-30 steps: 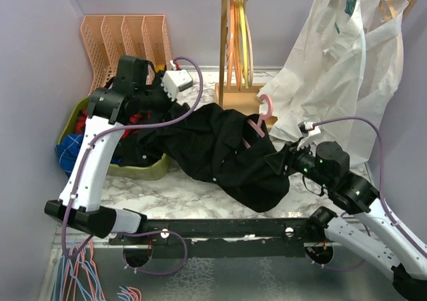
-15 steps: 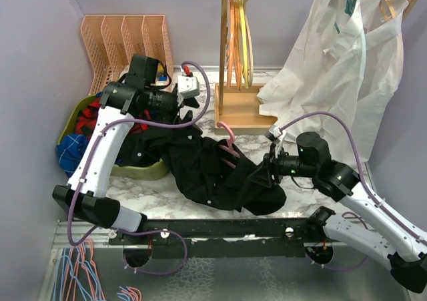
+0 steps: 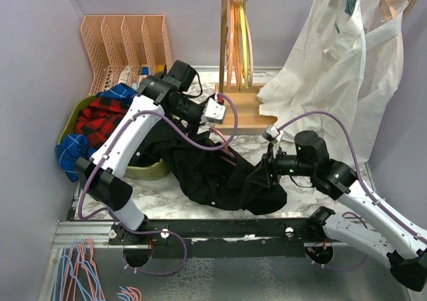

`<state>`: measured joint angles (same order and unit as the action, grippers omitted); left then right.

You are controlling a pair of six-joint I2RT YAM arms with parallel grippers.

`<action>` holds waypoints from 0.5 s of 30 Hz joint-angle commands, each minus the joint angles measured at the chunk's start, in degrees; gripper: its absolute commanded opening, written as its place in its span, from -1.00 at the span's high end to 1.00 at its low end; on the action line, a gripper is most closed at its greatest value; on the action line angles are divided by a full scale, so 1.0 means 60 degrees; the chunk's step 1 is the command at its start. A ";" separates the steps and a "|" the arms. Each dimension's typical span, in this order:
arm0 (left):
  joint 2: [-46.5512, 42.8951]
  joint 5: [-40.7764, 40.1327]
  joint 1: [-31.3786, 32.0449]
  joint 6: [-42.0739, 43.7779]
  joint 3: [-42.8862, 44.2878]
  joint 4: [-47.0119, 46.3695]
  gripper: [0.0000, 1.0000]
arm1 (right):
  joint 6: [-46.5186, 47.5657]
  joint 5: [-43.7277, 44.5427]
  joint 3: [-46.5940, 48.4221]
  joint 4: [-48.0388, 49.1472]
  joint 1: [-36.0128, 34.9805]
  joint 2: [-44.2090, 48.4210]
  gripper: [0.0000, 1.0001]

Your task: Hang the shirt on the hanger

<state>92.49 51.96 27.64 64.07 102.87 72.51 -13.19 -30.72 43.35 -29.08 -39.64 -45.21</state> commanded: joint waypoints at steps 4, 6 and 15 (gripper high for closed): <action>0.0201 -0.0716 0.0520 0.1421 0.0016 0.0905 -0.31 | 0.0147 -0.0163 0.0179 0.0393 0.0018 0.0069 0.97; 0.0215 -0.0940 0.0604 0.1368 0.0006 0.0690 0.41 | 0.0189 -0.0162 0.0171 0.0379 0.0015 0.0038 0.98; -0.0031 -0.1252 0.0754 0.1763 0.0015 0.0641 1.00 | 0.0745 0.0096 0.0952 -0.0193 0.0015 -0.0720 0.85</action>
<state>93.45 45.65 31.64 71.66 102.85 75.75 -11.60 -30.46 43.77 -29.98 -39.38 -46.81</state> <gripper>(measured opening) 0.067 0.393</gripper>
